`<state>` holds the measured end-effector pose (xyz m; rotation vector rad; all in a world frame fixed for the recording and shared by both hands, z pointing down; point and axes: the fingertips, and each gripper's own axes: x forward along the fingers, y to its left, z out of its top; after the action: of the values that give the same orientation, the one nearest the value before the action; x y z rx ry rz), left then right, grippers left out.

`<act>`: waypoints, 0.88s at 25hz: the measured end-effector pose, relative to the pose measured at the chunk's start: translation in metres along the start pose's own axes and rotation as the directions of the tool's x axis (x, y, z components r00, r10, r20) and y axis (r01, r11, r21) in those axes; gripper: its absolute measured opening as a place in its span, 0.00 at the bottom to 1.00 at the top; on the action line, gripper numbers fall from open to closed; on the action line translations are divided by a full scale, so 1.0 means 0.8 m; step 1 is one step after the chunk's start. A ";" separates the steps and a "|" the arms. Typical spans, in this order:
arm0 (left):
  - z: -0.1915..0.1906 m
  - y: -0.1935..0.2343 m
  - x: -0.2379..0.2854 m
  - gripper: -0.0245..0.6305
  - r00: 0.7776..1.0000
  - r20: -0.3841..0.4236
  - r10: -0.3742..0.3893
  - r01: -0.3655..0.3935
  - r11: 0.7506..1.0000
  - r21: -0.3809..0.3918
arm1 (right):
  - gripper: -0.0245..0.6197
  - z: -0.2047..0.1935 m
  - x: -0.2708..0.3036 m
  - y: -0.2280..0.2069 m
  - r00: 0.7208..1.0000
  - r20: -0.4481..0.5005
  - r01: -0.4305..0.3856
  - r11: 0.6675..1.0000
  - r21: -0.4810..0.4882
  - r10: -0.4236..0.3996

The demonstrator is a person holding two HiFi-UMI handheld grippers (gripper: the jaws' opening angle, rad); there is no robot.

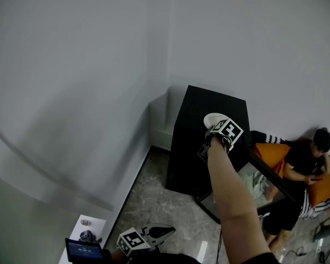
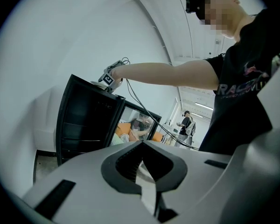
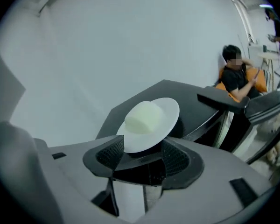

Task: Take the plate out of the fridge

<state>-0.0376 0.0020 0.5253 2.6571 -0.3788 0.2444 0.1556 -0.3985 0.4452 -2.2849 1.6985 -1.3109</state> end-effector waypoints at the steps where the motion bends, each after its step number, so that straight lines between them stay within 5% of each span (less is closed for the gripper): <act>1: 0.001 -0.001 0.000 0.05 1.000 -0.001 -0.002 0.002 1.000 0.001 | 0.40 -0.002 0.001 0.002 1.000 -0.003 0.004 0.998 -0.060 -0.004; 5: 0.003 -0.004 0.003 0.05 1.000 -0.003 -0.010 0.010 1.000 0.000 | 0.42 -0.006 0.009 0.005 1.000 -0.012 0.010 0.968 -0.250 -0.014; 9: 0.005 -0.008 0.004 0.05 1.000 -0.009 -0.017 0.017 1.000 0.007 | 0.42 -0.008 0.006 0.008 1.000 -0.015 0.007 0.947 -0.321 -0.013; 13: 0.004 -0.010 0.005 0.05 1.000 -0.011 -0.019 0.019 1.000 0.005 | 0.43 -0.001 0.002 0.004 0.999 -0.001 -0.042 0.991 -0.131 0.042; 17: 0.004 -0.007 0.004 0.05 1.000 -0.012 -0.014 0.014 1.000 0.000 | 0.43 0.003 -0.006 -0.002 0.999 -0.021 -0.035 0.998 0.046 0.036; 22: 0.004 -0.006 0.004 0.05 1.000 -0.006 -0.010 0.010 1.000 0.000 | 0.45 0.004 -0.006 -0.004 0.994 -0.072 0.065 0.963 -0.261 -0.086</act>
<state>-0.0329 0.0041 0.5211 2.6569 -0.3640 0.2497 0.1596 -0.3950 0.4417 -2.4887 1.9320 -1.2819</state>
